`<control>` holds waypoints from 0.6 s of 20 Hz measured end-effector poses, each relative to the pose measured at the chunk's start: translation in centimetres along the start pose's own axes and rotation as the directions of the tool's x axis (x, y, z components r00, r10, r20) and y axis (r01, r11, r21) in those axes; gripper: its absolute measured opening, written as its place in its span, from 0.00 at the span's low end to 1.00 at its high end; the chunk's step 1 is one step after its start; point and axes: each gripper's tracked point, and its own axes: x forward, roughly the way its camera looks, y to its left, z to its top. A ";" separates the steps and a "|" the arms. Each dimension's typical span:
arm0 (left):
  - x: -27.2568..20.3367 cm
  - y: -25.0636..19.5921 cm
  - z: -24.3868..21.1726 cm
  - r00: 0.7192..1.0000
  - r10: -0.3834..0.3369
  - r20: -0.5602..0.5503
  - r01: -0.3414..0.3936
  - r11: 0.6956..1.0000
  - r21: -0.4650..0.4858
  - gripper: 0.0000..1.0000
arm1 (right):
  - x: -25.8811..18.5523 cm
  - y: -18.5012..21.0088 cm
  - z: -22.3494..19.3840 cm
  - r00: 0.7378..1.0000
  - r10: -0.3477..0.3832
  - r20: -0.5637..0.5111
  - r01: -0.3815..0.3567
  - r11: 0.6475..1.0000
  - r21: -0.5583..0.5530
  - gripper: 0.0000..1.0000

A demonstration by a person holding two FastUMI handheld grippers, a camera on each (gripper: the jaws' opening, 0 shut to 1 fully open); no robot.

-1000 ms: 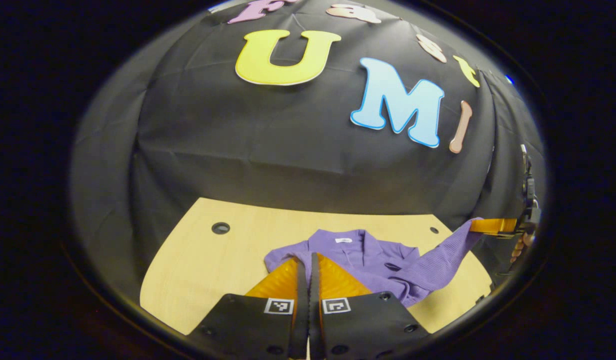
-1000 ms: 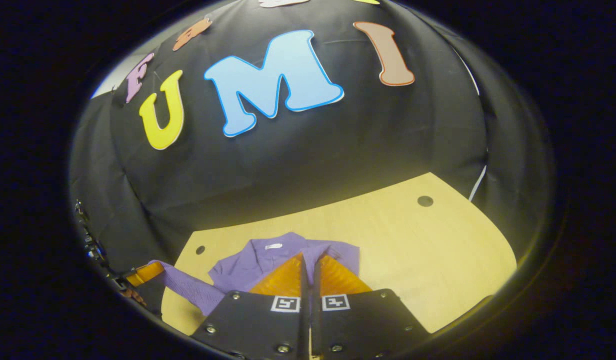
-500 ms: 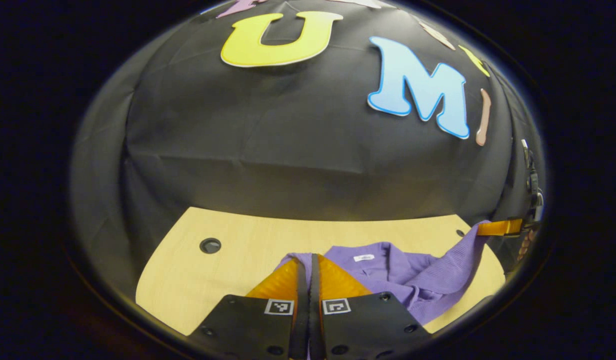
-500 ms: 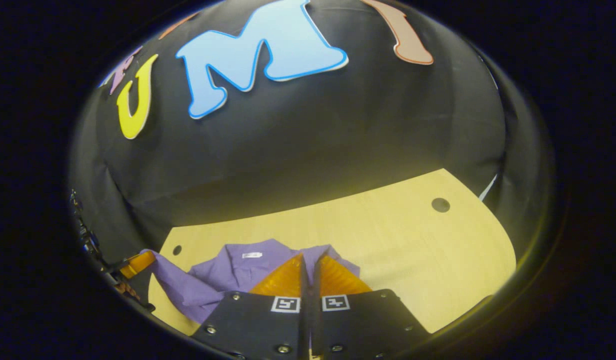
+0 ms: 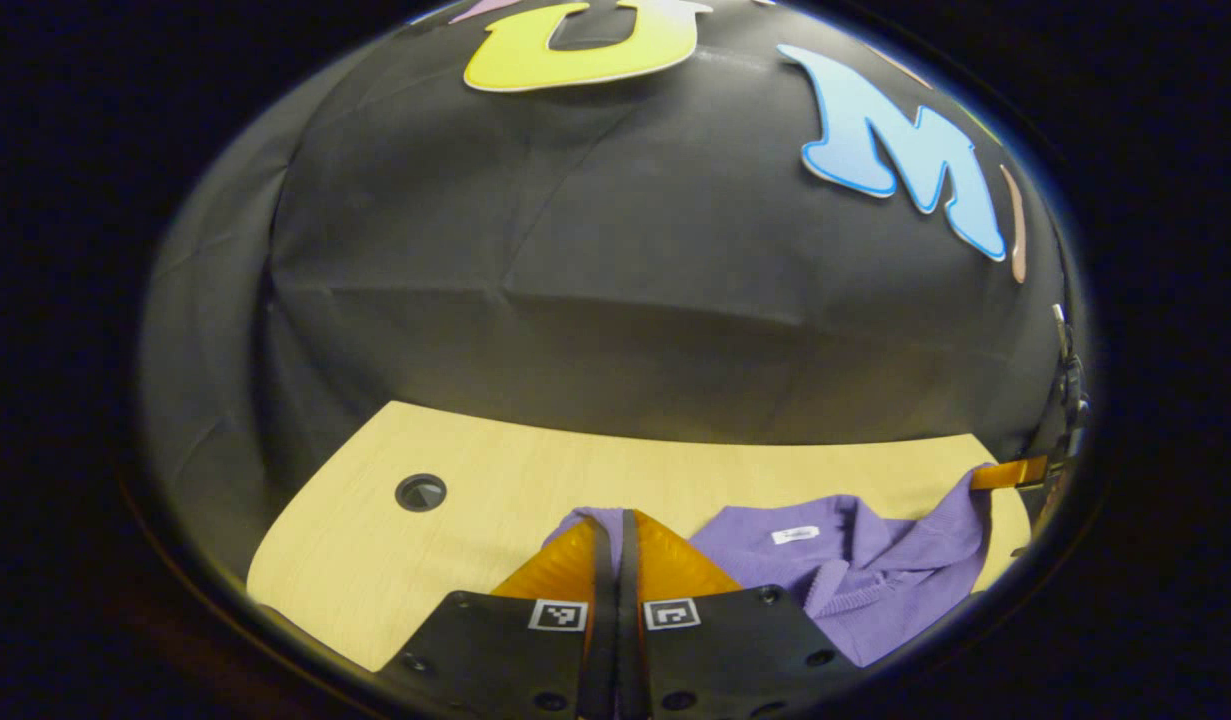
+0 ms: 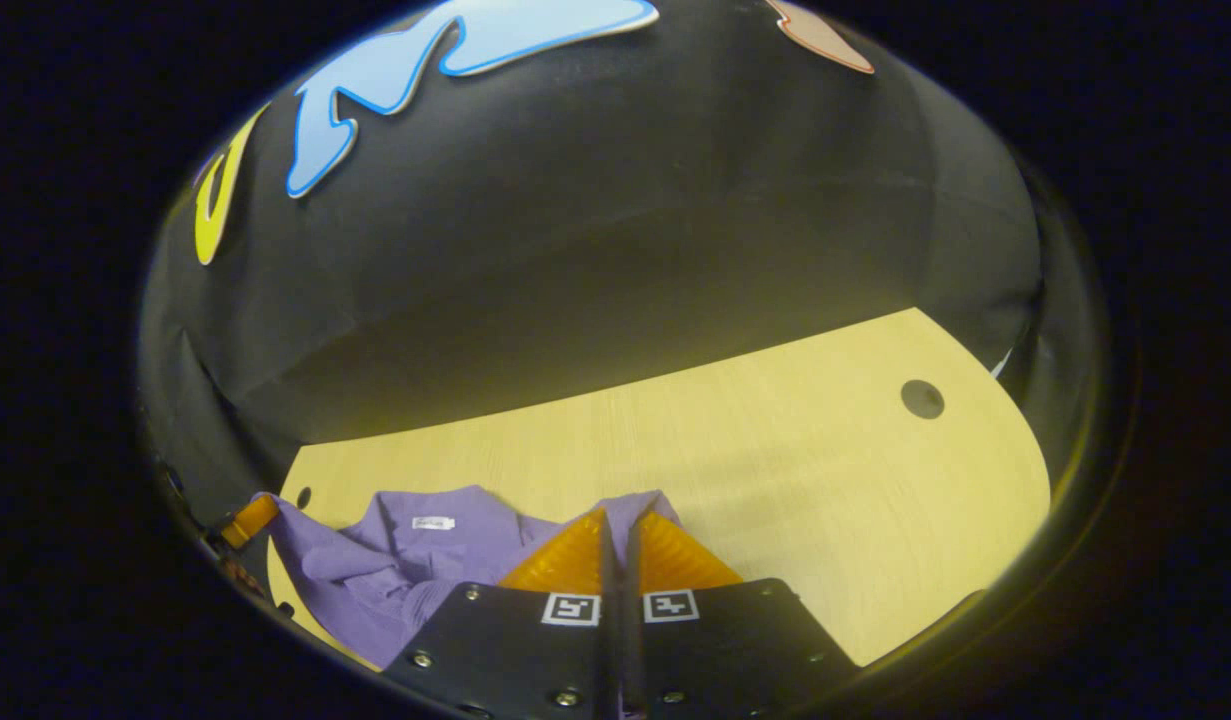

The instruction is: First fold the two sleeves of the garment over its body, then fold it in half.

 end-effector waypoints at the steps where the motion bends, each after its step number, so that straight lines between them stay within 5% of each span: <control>1: 0.8 0.0 -0.4 1.000 0.010 -0.006 -0.010 1.000 0.005 0.07 | 0.7 -0.2 -0.1 1.000 -0.002 -0.003 0.002 1.000 0.001 0.02; 12: 3.9 1.5 -2.0 0.995 0.101 0.007 -0.101 0.995 0.011 0.07 | 5.1 -0.8 -0.1 1.000 -0.021 -0.001 0.021 1.000 -0.009 0.02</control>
